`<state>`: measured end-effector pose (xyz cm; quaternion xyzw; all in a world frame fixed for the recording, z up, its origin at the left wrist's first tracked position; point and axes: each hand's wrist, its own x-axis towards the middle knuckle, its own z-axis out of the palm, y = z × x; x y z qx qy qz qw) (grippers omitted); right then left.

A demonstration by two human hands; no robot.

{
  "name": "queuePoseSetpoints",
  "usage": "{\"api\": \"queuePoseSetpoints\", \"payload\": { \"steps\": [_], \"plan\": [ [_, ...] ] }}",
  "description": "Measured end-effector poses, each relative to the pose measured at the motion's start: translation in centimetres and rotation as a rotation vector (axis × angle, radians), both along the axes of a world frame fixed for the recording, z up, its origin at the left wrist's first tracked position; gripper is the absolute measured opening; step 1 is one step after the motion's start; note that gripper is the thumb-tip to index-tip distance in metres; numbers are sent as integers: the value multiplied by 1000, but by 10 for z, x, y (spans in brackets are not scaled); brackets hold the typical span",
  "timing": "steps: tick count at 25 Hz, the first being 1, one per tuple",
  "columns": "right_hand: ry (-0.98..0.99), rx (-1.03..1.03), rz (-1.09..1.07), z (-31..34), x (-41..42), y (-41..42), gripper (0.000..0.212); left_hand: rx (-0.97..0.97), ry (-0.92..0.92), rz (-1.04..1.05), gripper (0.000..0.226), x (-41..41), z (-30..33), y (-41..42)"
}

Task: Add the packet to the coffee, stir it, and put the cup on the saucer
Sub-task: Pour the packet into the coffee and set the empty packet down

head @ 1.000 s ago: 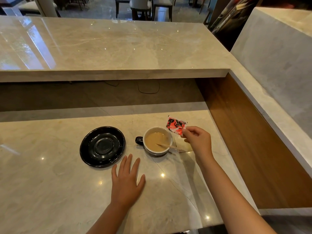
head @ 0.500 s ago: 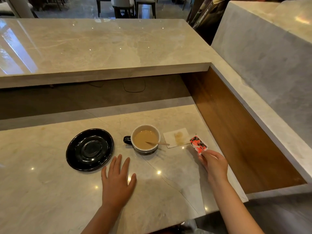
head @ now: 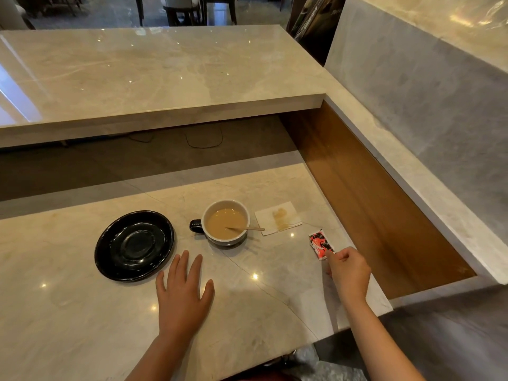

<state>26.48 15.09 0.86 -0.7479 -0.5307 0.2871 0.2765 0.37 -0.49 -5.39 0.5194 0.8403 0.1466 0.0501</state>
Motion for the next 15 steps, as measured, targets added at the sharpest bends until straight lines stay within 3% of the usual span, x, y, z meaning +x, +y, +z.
{"api": "queuePoseSetpoints", "payload": {
  "steps": [3,5,7,10,15],
  "plan": [
    [-326,241,272,1,3,-11,10,-10,-1,-1,61,0,-1,0],
    [-487,293,530,-11,7,-12,29,-11,-2,-1,61,0,-1,0],
    [-547,206,665,-21,10,-11,50,-13,-2,-1,62,0,-1,0],
    [-583,78,722,-32,14,-11,68,-10,1,-2,64,0,0,0],
    [-630,27,722,-34,12,-7,76,-13,11,-4,63,1,0,0]
  ]
}}
